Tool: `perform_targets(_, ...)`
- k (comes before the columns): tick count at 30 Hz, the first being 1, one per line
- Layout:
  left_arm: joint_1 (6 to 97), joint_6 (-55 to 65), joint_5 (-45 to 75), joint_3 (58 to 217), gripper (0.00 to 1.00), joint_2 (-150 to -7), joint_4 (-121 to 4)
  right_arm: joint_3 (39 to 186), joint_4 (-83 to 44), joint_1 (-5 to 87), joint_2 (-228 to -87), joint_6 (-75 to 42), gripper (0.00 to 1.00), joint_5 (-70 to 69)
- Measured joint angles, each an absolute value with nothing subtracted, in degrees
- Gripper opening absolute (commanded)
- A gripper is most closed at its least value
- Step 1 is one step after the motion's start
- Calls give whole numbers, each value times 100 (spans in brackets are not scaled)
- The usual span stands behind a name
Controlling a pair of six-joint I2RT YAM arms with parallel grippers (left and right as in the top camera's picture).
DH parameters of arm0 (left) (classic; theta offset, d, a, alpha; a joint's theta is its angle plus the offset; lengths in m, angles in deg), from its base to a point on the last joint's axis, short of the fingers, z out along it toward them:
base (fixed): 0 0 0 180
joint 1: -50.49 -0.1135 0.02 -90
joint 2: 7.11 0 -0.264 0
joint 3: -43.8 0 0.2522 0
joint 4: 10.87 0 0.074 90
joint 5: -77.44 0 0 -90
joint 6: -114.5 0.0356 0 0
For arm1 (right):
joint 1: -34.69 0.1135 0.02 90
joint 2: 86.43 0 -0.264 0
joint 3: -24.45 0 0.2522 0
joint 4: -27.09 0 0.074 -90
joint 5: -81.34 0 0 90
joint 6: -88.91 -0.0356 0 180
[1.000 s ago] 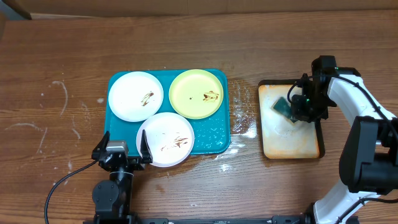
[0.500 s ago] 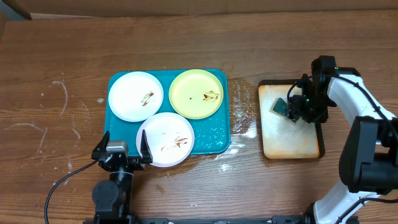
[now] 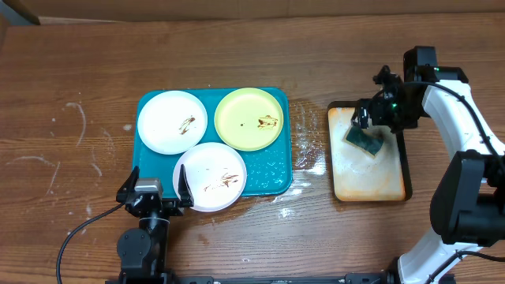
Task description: Clean dirty plates on tray and stack at the side
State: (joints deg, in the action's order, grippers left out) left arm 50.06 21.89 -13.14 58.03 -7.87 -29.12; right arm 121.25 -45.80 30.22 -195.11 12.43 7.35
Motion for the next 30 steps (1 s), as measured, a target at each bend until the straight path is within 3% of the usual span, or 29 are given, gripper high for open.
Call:
perform_targets(2, 5006, 2189, -1316, 5803, 100, -787, -2912, 12125, -4466, 3025, -19511, 1322, 66, 844)
perform_targets(10, 5006, 2189, -1314, 5803, 100, -787, -2912, 12125, -4257, 3022, -19524, 1460, 68, 1002)
perform_targets(13, 5006, 2189, -1316, 5803, 100, -787, -2912, 12064, -4213, 3022, -19640, 1492, 54, 1032)
perform_targets(22, 5006, 2189, -1316, 5803, 100, -787, -2912, 11505, -4051, 3022, -20062, 1307, 41, 993)
perform_targets(30, 5006, 2189, -1316, 5803, 100, -787, -2912, 11505, -4139, 3025, -20060, 758, 21, 755)
